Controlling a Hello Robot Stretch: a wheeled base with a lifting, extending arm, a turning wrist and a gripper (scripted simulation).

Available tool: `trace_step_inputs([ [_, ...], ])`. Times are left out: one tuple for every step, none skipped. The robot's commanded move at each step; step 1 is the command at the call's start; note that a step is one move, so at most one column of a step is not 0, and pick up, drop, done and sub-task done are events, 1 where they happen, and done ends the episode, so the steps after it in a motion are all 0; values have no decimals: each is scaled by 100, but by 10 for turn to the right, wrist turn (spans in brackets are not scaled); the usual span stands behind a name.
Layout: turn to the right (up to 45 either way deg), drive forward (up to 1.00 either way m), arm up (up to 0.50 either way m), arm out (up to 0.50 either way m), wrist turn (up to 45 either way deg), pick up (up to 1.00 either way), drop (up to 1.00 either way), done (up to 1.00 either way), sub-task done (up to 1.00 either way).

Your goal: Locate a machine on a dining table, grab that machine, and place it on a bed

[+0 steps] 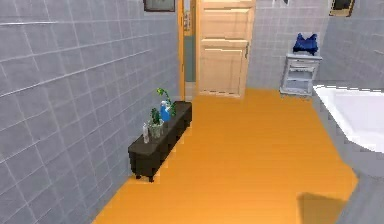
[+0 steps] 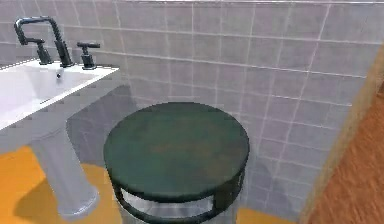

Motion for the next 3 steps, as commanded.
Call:
trace_step_inputs([
  [90, 0, 0, 0, 0, 0, 0, 0, 0],
  [0, 100, 0, 0, 0, 0, 0, 0, 0],
  [30, 0, 0, 0, 0, 0, 0, 0, 0],
])
